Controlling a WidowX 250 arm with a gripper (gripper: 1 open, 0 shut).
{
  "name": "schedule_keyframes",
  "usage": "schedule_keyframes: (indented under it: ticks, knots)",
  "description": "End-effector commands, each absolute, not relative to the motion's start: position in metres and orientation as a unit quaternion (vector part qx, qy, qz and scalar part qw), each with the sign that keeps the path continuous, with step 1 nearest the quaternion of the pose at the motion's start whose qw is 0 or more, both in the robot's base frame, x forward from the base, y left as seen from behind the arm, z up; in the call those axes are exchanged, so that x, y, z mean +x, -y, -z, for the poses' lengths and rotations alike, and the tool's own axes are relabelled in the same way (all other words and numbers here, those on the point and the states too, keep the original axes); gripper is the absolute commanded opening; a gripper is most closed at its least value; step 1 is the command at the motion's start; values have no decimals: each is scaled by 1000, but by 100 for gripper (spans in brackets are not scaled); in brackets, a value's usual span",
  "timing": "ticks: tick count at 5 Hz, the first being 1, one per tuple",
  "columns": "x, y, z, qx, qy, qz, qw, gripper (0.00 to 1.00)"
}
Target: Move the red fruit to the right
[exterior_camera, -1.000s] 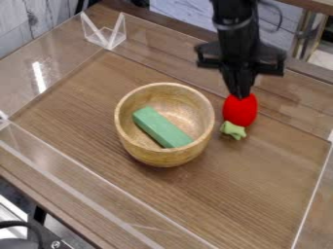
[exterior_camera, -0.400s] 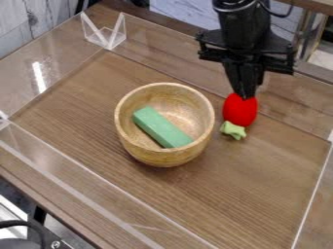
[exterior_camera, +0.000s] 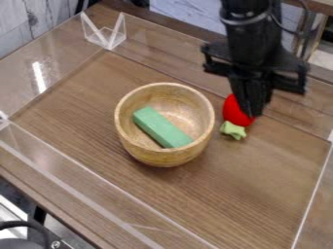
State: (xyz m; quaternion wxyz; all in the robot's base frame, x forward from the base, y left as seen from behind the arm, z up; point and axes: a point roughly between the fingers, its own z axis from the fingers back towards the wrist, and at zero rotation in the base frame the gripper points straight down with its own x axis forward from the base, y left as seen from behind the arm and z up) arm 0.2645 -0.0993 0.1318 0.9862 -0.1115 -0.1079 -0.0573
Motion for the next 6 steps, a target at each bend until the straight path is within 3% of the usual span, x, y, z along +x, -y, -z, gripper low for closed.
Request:
schedule_keyframes:
  ticks: [1,3,5,6]
  knots:
    - [257,112,-135,-116,122,76,983,0]
    - [247,129,-79,-116,87,109,983,0]
    - [231,147,-49,-97,38,164,981,0]
    - [240,149,-52,-81,25,150,985,100]
